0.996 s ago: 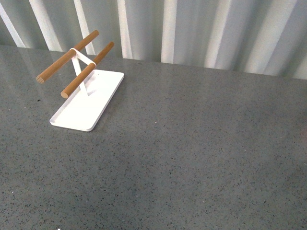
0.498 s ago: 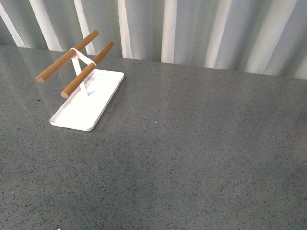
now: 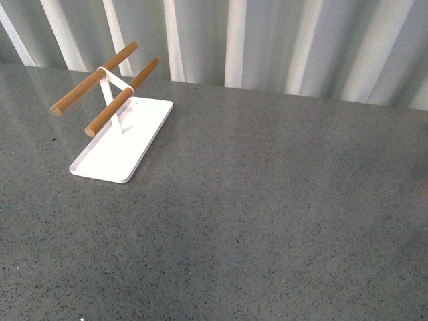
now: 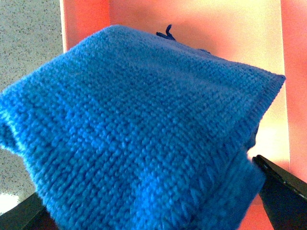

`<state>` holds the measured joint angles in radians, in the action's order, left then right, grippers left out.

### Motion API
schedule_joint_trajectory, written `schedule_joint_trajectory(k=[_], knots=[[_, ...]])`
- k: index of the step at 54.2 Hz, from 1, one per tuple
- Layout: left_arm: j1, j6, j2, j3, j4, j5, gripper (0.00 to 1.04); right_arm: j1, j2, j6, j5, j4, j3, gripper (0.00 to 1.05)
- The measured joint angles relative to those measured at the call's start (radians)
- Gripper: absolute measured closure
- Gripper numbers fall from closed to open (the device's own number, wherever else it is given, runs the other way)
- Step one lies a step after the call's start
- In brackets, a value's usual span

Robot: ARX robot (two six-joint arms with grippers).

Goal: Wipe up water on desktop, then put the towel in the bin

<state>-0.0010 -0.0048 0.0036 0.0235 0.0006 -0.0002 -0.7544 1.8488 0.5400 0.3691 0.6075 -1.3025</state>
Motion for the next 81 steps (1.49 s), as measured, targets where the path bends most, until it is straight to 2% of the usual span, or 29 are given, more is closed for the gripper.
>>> schedule_joint_trajectory(k=[6,17,23,29,33,39,45,59,66,70,74,81], knots=[[0.000,0.000,0.000,0.000,0.000,0.000,0.07,-0.004,0.000,0.033,-0.016,-0.001,0.000,0.07],[0.000,0.000,0.000,0.000,0.000,0.000,0.07,-0.021,-0.011,0.074,0.076,0.014,-0.004,0.07],[0.000,0.000,0.000,0.000,0.000,0.000,0.07,-0.033,-0.039,0.127,0.178,0.050,-0.004,0.07],[0.000,0.000,0.000,0.000,0.000,0.000,0.07,-0.053,-0.092,0.211,0.357,0.145,-0.010,0.07],[0.000,0.000,0.000,0.000,0.000,0.000,0.07,-0.068,-0.109,0.267,0.391,0.179,-0.016,0.07],[0.000,0.000,0.000,0.000,0.000,0.000,0.07,-0.088,-0.110,0.266,0.433,0.141,-0.021,0.07],[0.000,0.000,0.000,0.000,0.000,0.000,0.07,-0.091,-0.121,0.268,0.436,0.110,-0.020,0.07],[0.000,0.000,0.000,0.000,0.000,0.000,0.07,-0.065,-0.174,0.240,0.352,0.024,-0.068,0.07],[0.000,0.000,0.000,0.000,0.000,0.000,0.07,-0.029,-0.229,0.173,0.361,-0.102,-0.064,0.07],[0.000,0.000,0.000,0.000,0.000,0.000,0.07,0.016,-0.325,0.084,0.385,-0.271,0.000,0.07],[0.000,0.000,0.000,0.000,0.000,0.000,0.07,0.074,-0.441,-0.018,0.424,-0.429,0.087,0.07],[0.000,0.000,0.000,0.000,0.000,0.000,0.07,0.203,-0.650,-0.151,0.409,-0.595,0.254,0.07]])
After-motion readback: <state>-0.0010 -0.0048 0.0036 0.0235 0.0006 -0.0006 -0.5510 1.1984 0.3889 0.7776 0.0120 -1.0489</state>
